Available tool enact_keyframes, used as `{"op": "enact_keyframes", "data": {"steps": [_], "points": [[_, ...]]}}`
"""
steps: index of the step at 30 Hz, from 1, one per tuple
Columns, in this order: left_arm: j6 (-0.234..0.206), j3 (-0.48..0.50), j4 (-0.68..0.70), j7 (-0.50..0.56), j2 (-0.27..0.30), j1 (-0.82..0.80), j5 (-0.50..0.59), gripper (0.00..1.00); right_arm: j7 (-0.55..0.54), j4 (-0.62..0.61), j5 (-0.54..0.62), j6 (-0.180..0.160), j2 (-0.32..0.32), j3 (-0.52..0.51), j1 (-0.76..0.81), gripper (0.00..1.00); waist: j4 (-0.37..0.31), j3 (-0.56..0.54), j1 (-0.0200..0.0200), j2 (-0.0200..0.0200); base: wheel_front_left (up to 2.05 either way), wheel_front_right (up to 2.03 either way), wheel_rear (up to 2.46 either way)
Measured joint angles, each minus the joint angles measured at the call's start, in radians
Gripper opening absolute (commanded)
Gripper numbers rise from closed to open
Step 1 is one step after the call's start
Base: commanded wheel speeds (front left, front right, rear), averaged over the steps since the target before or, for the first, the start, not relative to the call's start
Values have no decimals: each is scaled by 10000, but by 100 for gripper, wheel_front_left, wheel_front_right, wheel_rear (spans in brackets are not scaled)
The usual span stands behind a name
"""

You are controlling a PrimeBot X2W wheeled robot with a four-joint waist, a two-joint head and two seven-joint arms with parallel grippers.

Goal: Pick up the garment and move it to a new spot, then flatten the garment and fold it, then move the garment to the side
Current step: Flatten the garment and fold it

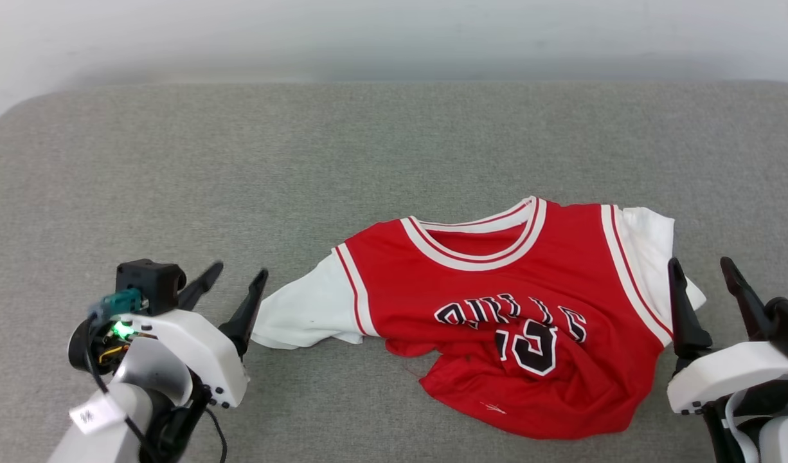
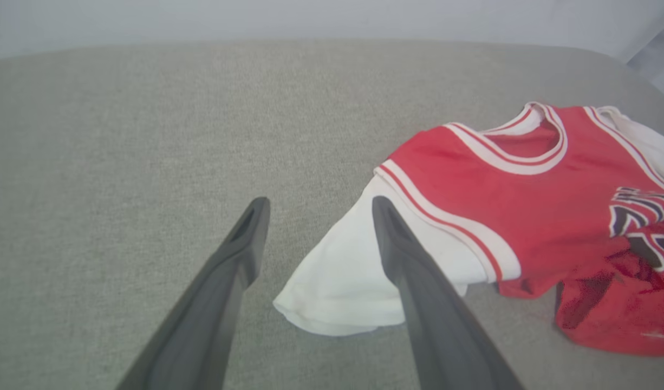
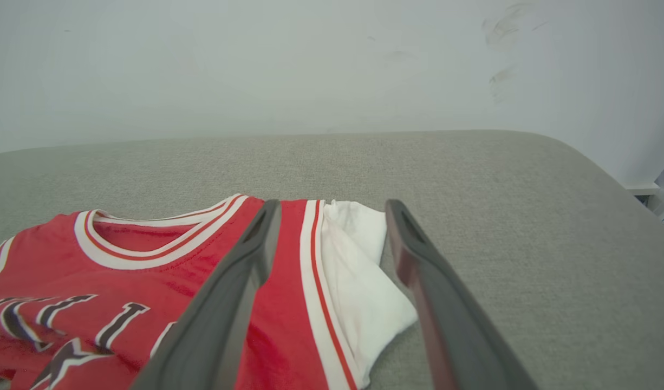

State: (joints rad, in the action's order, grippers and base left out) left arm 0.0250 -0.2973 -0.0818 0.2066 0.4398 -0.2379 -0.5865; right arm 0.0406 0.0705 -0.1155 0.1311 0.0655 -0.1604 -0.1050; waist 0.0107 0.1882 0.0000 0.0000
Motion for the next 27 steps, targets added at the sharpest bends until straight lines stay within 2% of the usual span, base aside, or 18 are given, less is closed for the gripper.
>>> {"op": "enact_keyframes", "data": {"steps": [7, 9, 14, 18, 23, 27], "points": [[207, -107, 186, -3958, -732, 395, 1055, 100, -1960, -307, -150, 2, 888, 336, 17, 100, 345, -270, 0, 0, 0, 0, 0], [138, -13, 198, -4437, -966, 554, 1206, 100, -2853, -374, -326, 0, 1285, 470, -56, 100, 450, -297, -1, 0, 0, 0, 0], [75, 414, 481, -4667, -1657, 885, 1716, 100, -5916, -267, -988, 0, 2263, 742, -650, 100, 688, -247, -1, 0, 0, 0, 0], [403, 512, 453, -4681, -1941, 974, 2247, 100, -7626, -4, -1476, 0, 2999, 961, -1381, 100, 912, -109, -1, 0, 0, 0, 0], [731, 765, 401, -4683, -2263, 912, 2520, 100, -8698, 654, -1854, 2, 3530, 1225, -1944, 100, 1171, 111, -1, 0, 0, 0, 0], [888, 874, 282, -4684, -2376, 843, 2675, 100, -8863, 1193, -1829, 2, 3710, 1350, -2293, 100, 1330, 300, -1, 0, 0, 0, 0]]}}
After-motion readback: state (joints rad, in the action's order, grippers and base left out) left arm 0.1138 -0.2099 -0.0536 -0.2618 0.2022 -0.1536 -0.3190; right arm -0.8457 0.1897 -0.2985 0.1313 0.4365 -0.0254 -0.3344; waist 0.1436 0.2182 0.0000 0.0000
